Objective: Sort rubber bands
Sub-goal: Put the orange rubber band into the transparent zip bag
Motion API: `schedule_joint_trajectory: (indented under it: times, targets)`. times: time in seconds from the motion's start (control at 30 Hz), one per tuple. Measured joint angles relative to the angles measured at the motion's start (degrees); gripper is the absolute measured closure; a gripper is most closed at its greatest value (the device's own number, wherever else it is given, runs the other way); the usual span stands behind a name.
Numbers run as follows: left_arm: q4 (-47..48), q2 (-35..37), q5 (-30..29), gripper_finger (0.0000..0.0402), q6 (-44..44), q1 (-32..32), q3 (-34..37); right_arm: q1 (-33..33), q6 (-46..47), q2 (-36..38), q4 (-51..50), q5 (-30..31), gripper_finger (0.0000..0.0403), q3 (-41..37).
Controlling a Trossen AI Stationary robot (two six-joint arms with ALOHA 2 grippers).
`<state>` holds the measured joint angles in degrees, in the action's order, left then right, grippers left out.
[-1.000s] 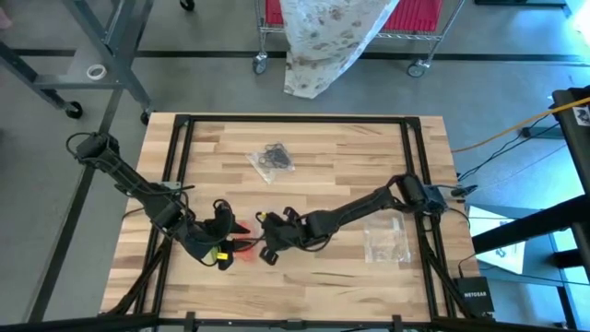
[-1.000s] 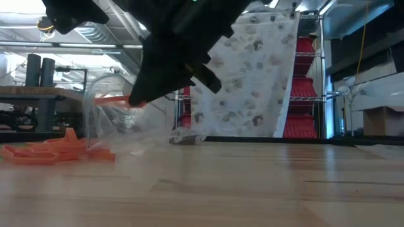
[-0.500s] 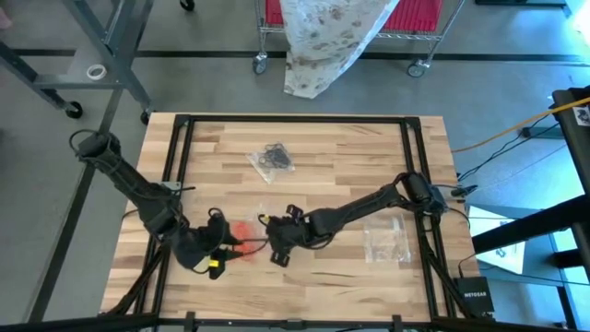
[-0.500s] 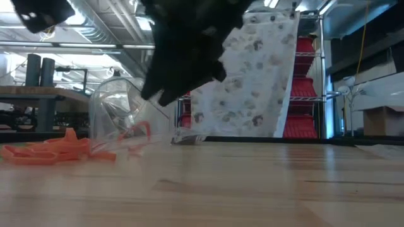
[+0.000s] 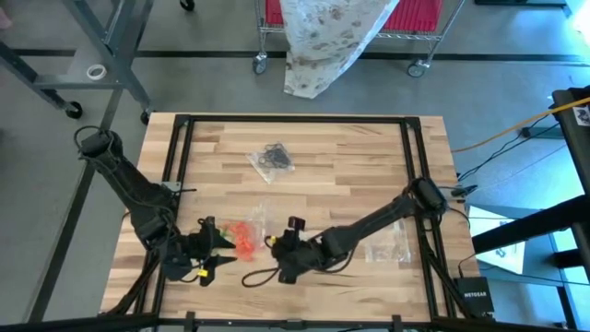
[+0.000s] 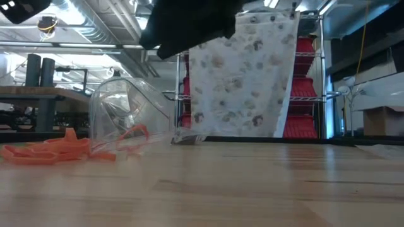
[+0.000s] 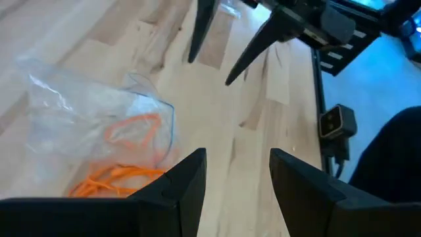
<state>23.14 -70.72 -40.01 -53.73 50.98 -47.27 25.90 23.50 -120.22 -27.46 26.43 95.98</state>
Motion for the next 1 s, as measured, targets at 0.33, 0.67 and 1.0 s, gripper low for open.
schedule_joint_trajectory:
  times: [0.33, 0.67, 1.0]
  targets:
    - [0.3, 0.0, -0.1, 0.0243, 6.7, -0.2, 0.0, -0.8, 0.2, 0.0, 7.8, -4.1, 0.0219, 0.0]
    - [0.4, 0.0, -0.1, 0.0243, 5.8, -0.2, 0.0, -1.5, 1.5, 0.2, 3.7, -7.7, 0.0219, 0.0]
    - [9.6, 0.0, 0.0, 0.0243, -3.8, -3.5, 0.0, -2.5, -1.5, 2.7, -9.7, -8.9, 0.0219, 0.0]
